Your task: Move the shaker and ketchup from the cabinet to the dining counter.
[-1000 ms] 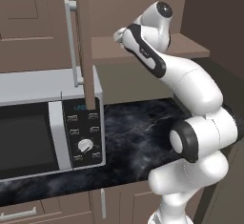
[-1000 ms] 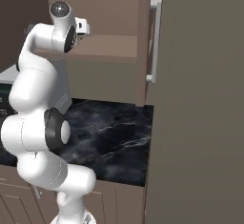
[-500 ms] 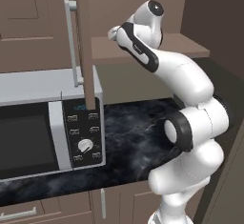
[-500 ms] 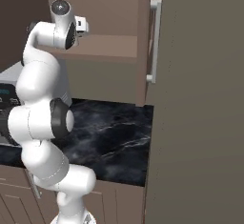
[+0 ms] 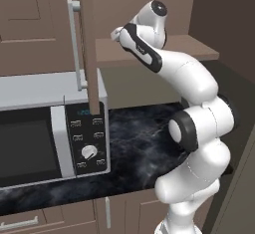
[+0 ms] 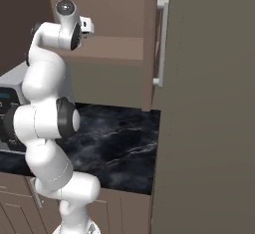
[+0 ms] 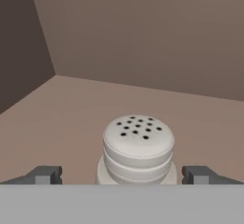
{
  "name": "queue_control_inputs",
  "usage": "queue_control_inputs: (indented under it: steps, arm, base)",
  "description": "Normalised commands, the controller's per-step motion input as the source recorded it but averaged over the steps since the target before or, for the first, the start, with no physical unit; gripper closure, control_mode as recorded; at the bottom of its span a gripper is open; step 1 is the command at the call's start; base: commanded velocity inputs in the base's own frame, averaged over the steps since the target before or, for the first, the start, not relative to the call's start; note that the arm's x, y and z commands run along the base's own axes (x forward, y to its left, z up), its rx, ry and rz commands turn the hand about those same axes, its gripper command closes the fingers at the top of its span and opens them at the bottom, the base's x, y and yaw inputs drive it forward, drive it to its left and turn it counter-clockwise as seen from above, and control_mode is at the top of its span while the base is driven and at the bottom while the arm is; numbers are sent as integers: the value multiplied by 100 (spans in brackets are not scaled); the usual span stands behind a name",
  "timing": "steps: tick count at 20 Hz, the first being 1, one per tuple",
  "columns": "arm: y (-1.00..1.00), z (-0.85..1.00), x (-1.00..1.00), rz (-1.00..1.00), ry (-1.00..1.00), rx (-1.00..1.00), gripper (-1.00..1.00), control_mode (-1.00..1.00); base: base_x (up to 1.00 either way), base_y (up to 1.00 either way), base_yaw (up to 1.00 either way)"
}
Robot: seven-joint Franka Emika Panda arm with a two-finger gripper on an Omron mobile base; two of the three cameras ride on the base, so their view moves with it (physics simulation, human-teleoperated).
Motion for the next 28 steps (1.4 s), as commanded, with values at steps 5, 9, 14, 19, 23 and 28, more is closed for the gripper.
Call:
queue_control_inputs:
  steps: [5,9,14,19,23,28]
  arm:
    - [0,-20,3,0,0,0,100,-100]
    - [-10,-15,-5,0,0,0,100,-100]
    - [-26,-10,-16,0,0,0,100,-100]
    - [-22,-1,-59,0,-2,0,100,-100]
    - [-25,0,-97,0,-5,0,100,-100]
    - [-15,9,-100,0,-11,0,100,-100]
  base:
    - [0,0,0]
    - [0,0,0]
    - [0,0,0]
    - [0,0,0]
    - [0,0,0]
    - [0,0,0]
